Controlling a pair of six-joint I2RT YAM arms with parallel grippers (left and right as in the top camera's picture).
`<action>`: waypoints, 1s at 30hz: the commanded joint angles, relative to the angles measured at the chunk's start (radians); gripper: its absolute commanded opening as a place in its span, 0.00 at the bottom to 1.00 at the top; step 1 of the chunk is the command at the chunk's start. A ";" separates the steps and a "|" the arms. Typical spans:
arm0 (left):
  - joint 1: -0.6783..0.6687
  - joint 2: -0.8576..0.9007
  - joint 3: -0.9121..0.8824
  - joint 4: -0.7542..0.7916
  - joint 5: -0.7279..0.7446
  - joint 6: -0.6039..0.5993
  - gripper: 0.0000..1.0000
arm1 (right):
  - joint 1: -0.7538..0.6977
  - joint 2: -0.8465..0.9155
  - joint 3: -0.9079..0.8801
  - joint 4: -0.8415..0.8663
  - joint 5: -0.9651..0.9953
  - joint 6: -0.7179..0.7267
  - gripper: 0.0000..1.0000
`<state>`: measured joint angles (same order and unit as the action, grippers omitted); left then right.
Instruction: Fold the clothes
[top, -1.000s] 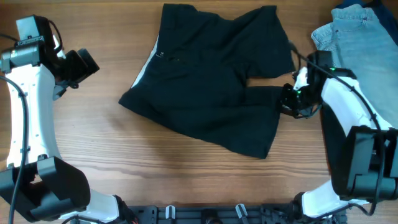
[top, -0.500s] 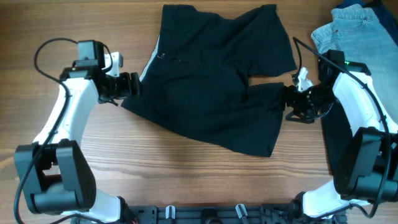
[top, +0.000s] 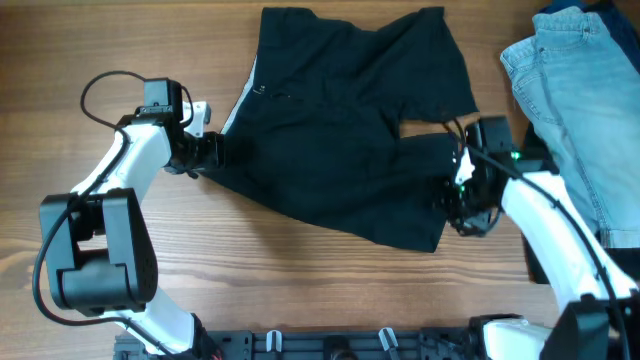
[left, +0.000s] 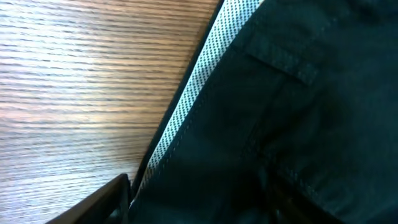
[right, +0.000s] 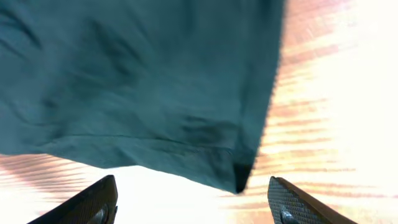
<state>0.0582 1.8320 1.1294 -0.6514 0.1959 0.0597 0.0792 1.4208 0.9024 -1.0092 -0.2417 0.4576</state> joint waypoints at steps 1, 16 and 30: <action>-0.002 0.011 -0.019 -0.003 0.043 0.011 0.66 | 0.004 -0.034 -0.080 0.011 0.043 0.066 0.80; -0.034 0.024 -0.058 -0.030 0.043 -0.134 0.04 | 0.004 -0.029 -0.126 0.112 0.047 0.065 0.85; -0.029 -0.053 -0.058 -0.251 0.013 -0.494 0.04 | 0.004 -0.029 -0.126 0.091 0.068 0.058 0.77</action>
<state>0.0280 1.7996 1.0798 -0.9276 0.2333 -0.3714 0.0792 1.3987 0.7818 -0.9134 -0.2146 0.5163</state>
